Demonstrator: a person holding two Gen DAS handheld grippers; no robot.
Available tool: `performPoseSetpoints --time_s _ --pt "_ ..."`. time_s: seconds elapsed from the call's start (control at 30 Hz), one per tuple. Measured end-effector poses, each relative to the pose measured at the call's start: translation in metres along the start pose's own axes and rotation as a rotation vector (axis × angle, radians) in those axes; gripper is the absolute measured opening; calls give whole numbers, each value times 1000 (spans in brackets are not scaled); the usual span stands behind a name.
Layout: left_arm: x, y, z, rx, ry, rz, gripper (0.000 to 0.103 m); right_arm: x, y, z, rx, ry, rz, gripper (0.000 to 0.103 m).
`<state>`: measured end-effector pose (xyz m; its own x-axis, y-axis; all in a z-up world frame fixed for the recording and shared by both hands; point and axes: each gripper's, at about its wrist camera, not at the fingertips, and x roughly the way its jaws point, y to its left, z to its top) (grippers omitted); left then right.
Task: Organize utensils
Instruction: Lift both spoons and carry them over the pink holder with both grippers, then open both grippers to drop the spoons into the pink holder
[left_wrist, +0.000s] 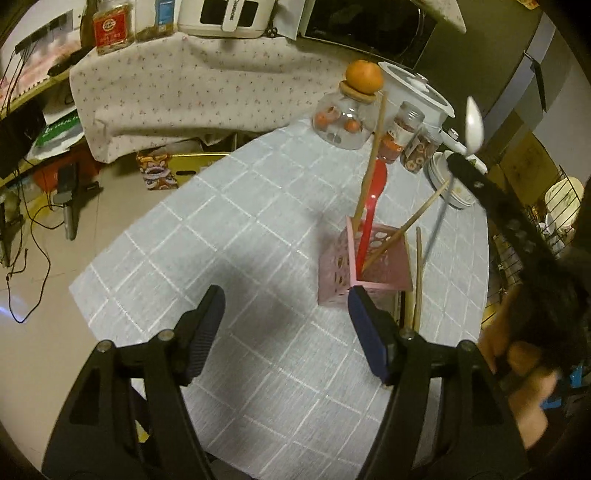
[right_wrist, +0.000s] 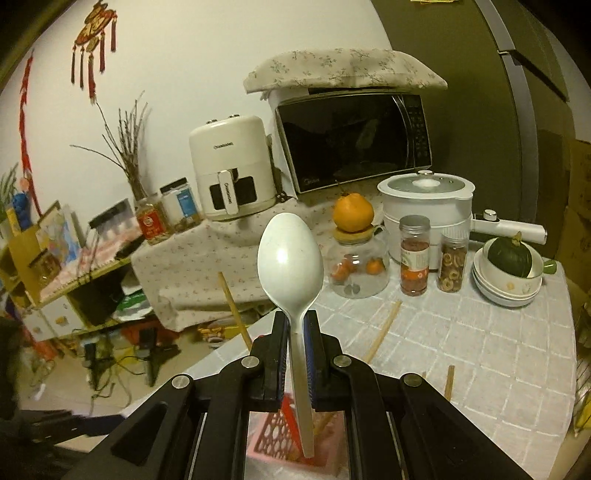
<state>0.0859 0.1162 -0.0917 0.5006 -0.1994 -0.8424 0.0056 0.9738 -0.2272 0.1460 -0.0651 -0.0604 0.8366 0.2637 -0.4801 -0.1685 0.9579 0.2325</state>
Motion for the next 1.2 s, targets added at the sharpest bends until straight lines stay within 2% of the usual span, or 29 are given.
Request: performPoseSetpoints --time_s 0.1,0.27,0.57,0.63,0.7,0.93,1.0,1.2 --pt "-1 7 1 -15 0 -9 70 11 4 -8 3 -1 -36 9" --pt "0 16 1 -32 5 -9 70 28 16 -21 -88 16 -80 9" --pt "8 16 1 -31 34 1 70 30 17 -32 -124 52 -60 10" --pt "9 15 1 -30 40 3 70 26 17 -31 -125 62 -41 16" --pt "10 13 0 -27 43 5 71 18 14 -30 -117 67 -10 31" --pt "14 2 -1 -9 57 3 72 -6 -6 -15 -76 117 28 34" --pt "15 -2 -1 -1 59 0 73 -12 -21 -10 -31 152 28 42" --pt "19 -14 -1 18 68 9 81 -25 -66 -3 67 250 -15 51"
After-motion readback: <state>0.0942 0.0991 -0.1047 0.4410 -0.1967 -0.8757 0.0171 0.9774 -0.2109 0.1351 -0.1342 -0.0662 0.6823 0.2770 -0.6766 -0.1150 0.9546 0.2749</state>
